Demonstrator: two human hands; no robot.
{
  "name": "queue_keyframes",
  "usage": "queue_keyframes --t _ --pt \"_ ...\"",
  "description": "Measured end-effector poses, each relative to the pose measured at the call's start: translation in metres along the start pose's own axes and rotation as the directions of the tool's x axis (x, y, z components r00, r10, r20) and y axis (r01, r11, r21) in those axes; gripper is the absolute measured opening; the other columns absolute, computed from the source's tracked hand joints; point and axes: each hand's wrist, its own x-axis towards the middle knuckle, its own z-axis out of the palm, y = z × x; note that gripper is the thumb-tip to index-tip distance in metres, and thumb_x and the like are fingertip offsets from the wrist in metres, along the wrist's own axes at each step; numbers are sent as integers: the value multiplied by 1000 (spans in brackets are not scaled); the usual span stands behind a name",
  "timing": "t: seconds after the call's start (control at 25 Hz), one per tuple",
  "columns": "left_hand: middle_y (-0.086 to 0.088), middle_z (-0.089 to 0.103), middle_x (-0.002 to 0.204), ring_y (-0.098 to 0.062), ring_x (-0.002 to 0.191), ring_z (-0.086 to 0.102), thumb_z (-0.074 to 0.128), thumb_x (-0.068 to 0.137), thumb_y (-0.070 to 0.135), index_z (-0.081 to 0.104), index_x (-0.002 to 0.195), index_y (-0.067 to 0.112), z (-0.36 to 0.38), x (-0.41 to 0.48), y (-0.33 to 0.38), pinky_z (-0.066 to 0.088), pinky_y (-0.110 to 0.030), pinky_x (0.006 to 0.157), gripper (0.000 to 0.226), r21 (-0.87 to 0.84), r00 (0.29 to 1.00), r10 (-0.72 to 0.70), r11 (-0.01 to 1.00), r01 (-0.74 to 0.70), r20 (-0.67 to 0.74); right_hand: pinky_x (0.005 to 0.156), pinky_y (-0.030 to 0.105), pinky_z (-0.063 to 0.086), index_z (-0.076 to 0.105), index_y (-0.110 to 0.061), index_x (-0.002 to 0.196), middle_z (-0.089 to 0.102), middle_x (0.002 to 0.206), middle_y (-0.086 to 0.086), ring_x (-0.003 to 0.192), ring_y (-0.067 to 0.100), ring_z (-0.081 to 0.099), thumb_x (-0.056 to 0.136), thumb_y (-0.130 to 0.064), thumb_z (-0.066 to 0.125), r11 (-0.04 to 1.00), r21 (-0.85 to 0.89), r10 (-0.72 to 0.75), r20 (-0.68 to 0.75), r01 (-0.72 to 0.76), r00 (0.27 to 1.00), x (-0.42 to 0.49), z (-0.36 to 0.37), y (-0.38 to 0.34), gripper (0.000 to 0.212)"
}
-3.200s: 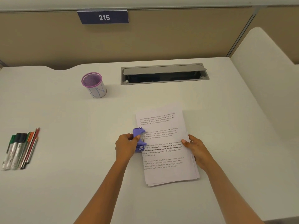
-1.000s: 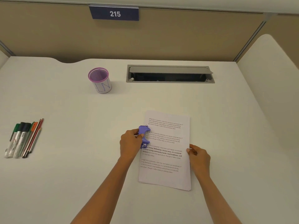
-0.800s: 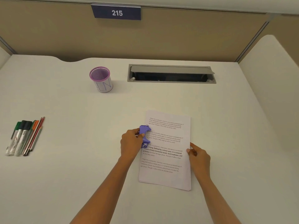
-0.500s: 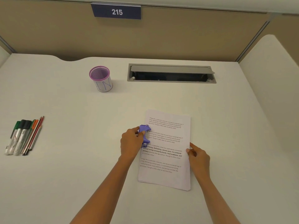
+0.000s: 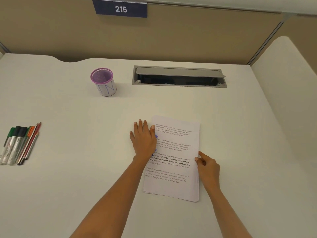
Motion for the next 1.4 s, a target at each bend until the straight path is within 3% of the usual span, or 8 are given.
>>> queue_keyframes --t 0.08,0.32,0.64,0.88,1.12,1.4 --pt "-6 21 159 -23 149 8 20 101 41 29 148 13 3 0 -2 9 -50 119 55 -4 1000 -5 1000 5 3 64 13 41 61 -16 130 66 83 -1 72 9 57 93 -13 61 1000 -3 -13 22 14 1000 -1 -2 0 37" --pt "-6 23 158 -25 148 11 21 101 42 31 147 13 4 -1 -2 10 -50 119 55 -4 1000 -13 1000 13 -19 64 9 41 61 -20 130 64 80 -10 74 1 59 88 -8 66 1000 -12 -23 113 25 993 4 -9 2 44" --pt "-6 24 158 -23 148 11 20 102 39 36 145 15 6 1 2 10 -50 119 51 -35 997 -52 998 49 -63 60 5 39 59 -19 132 66 84 -3 73 0 58 90 -7 64 998 -27 -48 110 51 993 5 -9 3 45" --pt "-6 14 161 -23 149 2 18 102 40 28 148 15 11 7 4 7 -53 119 53 23 994 -84 996 86 -66 63 5 39 59 -19 132 67 87 -1 75 5 59 89 -7 64 999 -12 -45 109 46 993 4 -9 3 45" --pt "-5 11 161 -24 149 -2 16 102 39 21 150 16 18 8 -1 4 -56 118 54 158 990 -43 985 64 -132 61 4 40 59 -20 133 67 88 0 76 0 58 90 -5 63 998 -22 -49 114 52 992 5 -8 5 46" --pt "-12 5 161 -28 149 -7 19 101 41 16 151 21 31 13 -12 -2 -64 113 54 120 974 -140 979 163 -175 63 -3 41 59 -21 132 65 84 -7 76 -2 58 90 -4 62 1000 5 -28 112 28 993 7 -7 7 46"
